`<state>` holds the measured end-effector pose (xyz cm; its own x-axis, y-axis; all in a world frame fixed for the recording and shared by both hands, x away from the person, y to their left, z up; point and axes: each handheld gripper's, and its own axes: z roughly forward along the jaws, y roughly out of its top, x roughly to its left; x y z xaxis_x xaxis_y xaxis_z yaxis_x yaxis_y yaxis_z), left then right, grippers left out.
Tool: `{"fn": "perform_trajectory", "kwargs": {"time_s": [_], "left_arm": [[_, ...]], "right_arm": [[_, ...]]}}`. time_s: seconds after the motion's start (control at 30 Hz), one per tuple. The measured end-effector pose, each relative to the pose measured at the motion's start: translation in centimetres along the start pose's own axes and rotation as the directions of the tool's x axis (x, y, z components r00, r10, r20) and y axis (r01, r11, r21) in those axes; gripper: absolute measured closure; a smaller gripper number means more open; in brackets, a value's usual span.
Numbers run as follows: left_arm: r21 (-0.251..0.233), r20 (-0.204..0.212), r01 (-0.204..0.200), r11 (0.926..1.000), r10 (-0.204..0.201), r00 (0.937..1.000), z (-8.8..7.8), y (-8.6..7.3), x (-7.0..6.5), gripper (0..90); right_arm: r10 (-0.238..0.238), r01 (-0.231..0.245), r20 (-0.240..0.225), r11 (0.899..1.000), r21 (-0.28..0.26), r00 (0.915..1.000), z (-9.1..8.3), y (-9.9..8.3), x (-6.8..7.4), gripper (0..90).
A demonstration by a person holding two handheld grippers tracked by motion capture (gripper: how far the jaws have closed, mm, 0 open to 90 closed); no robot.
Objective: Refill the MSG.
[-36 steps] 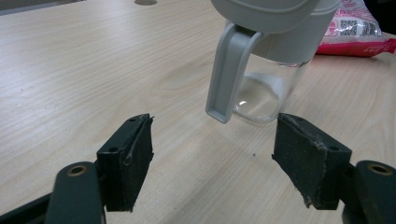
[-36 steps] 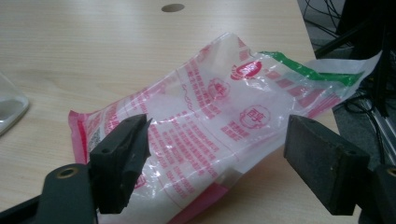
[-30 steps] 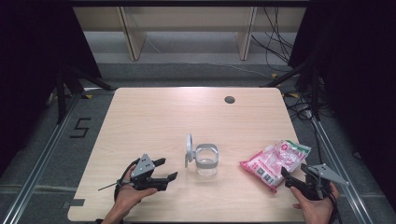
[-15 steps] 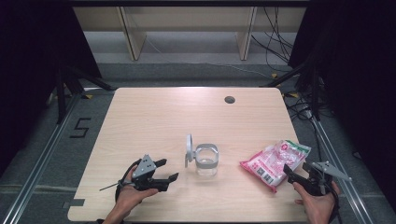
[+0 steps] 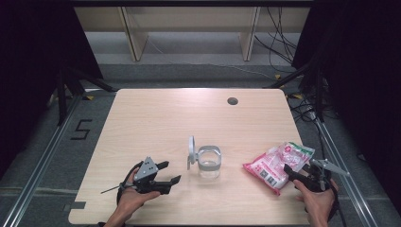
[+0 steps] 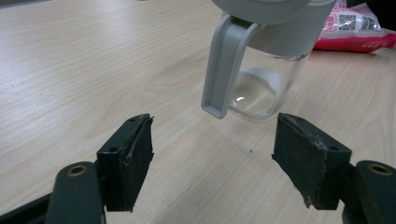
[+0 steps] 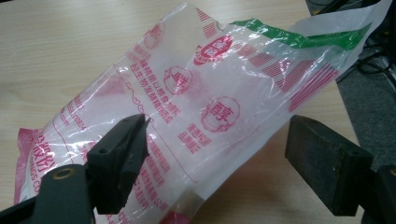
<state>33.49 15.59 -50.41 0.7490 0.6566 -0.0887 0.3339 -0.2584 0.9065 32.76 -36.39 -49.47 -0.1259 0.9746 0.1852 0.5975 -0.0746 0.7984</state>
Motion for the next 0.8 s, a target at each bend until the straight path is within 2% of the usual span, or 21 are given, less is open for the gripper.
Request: {"fn": "perform_trajectory", "kwargs": {"time_s": [0.03, 0.07, 0.1, 0.13, 0.17, 0.2, 0.23, 0.27, 0.3, 0.33, 0.37, 0.47, 0.5, 0.57, 0.6, 0.63, 0.67, 0.7, 0.73, 0.77, 0.8], "left_arm": [[0.001, -0.001, 0.003, 1.0, -0.003, 1.0, 0.0, 0.0, 0.0, 27.7], [0.001, -0.001, 0.006, 1.0, -0.006, 1.0, 0.0, -0.1, -0.1, 27.7], [-0.001, -0.001, 0.004, 1.0, -0.004, 1.0, 0.0, -0.1, -0.1, 27.7], [0.001, -0.001, 0.002, 1.0, -0.002, 1.0, 0.0, 0.0, 0.0, 27.7], [0.006, -0.01, 0.003, 1.0, -0.003, 1.0, 0.0, 0.0, -0.1, 27.7], [0.005, -0.004, -0.032, 0.9995, 0.032, 0.9995, 0.0, 0.0, 0.1, 27.7], [0.006, -0.005, -0.002, 1.0, 0.002, 1.0, 0.0, -0.1, -0.1, 27.7], [0.004, -0.007, 0.001, 1.0, -0.001, 1.0, 0.0, -0.1, -0.1, 27.7], [0.001, -0.002, 0.002, 1.0, -0.002, 1.0, 0.0, -0.1, -0.1, 27.7], [0.003, -0.007, 0.001, 1.0, -0.001, 1.0, 0.0, 0.0, -0.1, 27.7], [0.003, -0.007, 0.002, 1.0, -0.002, 1.0, 0.0, 0.0, -0.1, 27.7], [0.001, -0.001, 0.0, 1.0, 0.0, 1.0, 0.0, -0.1, -0.1, 27.7], [-0.001, -0.002, 0.0, 1.0, 0.0, 1.0, 0.0, 0.0, -0.1, 27.7], [0.005, -0.008, 0.002, 1.0, -0.002, 1.0, 0.0, -0.1, -0.1, 27.7], [0.005, -0.007, 0.001, 1.0, -0.001, 1.0, 0.0, -0.1, -0.2, 27.7], [0.0, -0.001, 0.004, 1.0, -0.004, 1.0, 0.0, -0.1, -0.2, 27.7], [0.0, -0.001, 0.0, 1.0, 0.0, 1.0, 0.0, -0.1, -0.1, 27.7], [-0.004, -0.005, 0.003, 1.0, -0.003, 1.0, 0.1, 0.0, -0.2, 27.8], [0.005, -0.008, -0.001, 1.0, 0.001, 1.0, 0.0, -0.1, -0.1, 27.8], [0.006, -0.007, 0.003, 1.0, -0.003, 1.0, 0.0, -0.1, -0.2, 27.9], [0.008, -0.005, -0.003, 1.0, 0.003, 1.0, 0.0, -0.1, -0.1, 27.8]], "right_arm": [[0.068, -0.068, -0.021, 0.998, -0.003, 0.9975, 0.2, 0.0, 0.3, 22.7], [0.021, -0.022, -0.023, 1.0, -0.011, 0.9995, 0.4, 0.1, -0.1, 22.4], [0.06, -0.06, -0.026, 0.998, -0.01, 0.9979, 0.5, 0.0, 0.1, 22.2], [0.066, -0.066, -0.016, 0.998, 0.005, 0.9977, 0.5, 0.1, 0.2, 22.4], [0.029, -0.029, -0.02, 1.0, 0.003, 0.9994, 0.7, 0.2, -0.2, 22.4], [0.076, -0.076, -0.02, 0.997, 0.008, 0.9969, 0.8, 0.2, 0.2, 22.4], [0.087, -0.087, -0.037, 0.996, -0.004, 0.9955, 1.0, 0.1, 0.2, 22.4], [0.067, -0.068, -0.034, 0.998, -0.004, 0.9971, 1.2, 0.2, 0.0, 22.6], [0.068, -0.068, -0.021, 0.997, 0.022, 0.9974, 1.0, 0.3, 0.1, 22.7], [0.074, -0.074, -0.023, 0.997, 0.024, 0.997, 1.2, 0.3, 0.2, 22.9], [0.068, -0.068, -0.036, 0.998, 0.001, 0.9971, 1.5, 0.3, 0.1, 23.1], [0.088, -0.087, -0.028, 0.996, 0.022, 0.9957, 1.9, 0.5, 0.4, 23.7], [0.091, -0.091, -0.039, 0.996, 0.014, 0.9951, 2.1, 0.5, 0.4, 24.2], [0.053, -0.053, -0.044, 0.999, 0.003, 0.9976, 2.4, 0.6, 0.1, 25.6], [0.099, -0.098, -0.04, 0.995, 0.035, 0.9943, 2.3, 0.6, 0.4, 26.7], [0.073, -0.071, -0.041, 0.997, 0.035, 0.9965, 2.5, 0.7, 0.3, 27.7], [0.086, -0.085, -0.058, 0.996, 0.017, 0.9946, 2.6, 0.7, 0.3, 28.9], [0.07, -0.069, -0.041, 0.997, 0.029, 0.9967, 2.5, 0.7, 0.2, 30.3], [0.08, -0.08, -0.049, 0.997, 0.014, 0.9956, 2.8, 0.7, 0.2, 31.0], [0.06, -0.059, -0.047, 0.998, 0.026, 0.9971, 2.7, 0.7, -0.1, 32.2], [0.097, -0.096, -0.051, 0.995, 0.016, 0.994, 2.8, 0.7, 0.1, 33.4]]}}
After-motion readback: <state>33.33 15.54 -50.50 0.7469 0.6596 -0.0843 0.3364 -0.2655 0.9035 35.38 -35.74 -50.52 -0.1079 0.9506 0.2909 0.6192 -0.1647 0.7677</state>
